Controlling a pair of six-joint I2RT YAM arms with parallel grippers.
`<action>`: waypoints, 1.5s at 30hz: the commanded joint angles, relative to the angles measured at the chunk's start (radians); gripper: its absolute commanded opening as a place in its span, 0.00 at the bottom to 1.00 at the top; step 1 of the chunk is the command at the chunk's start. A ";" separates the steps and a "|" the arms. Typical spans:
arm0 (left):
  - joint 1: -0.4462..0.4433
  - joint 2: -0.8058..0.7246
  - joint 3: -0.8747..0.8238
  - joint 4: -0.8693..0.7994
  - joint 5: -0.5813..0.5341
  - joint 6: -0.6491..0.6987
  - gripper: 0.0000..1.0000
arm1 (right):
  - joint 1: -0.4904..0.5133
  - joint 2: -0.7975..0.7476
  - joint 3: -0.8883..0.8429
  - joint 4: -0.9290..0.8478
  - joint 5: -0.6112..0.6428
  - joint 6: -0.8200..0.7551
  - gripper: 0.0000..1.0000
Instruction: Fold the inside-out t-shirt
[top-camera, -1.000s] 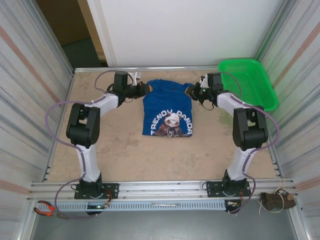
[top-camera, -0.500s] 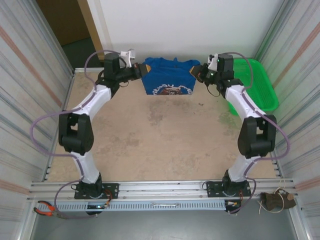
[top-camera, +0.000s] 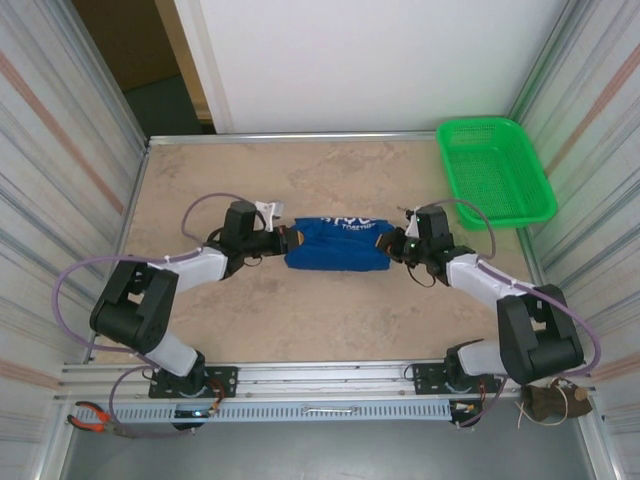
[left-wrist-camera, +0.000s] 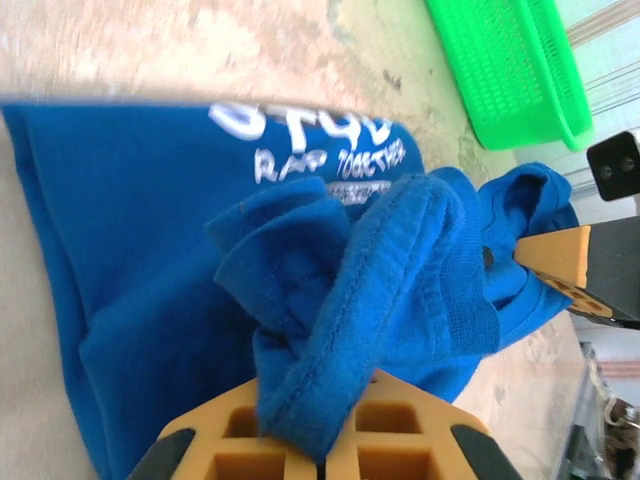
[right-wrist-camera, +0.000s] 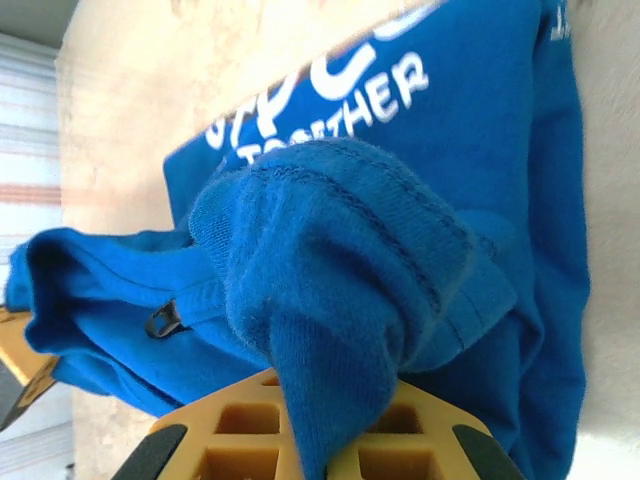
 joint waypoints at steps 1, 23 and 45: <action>0.005 -0.027 0.055 0.027 -0.130 0.095 0.00 | -0.004 -0.032 0.032 0.051 0.129 -0.064 0.00; 0.005 0.365 0.397 -0.080 -0.313 0.212 0.00 | -0.048 0.317 0.238 0.097 0.261 -0.090 0.00; 0.018 0.450 0.649 -0.285 -0.305 0.189 0.98 | -0.135 0.310 0.289 -0.001 0.267 -0.055 0.55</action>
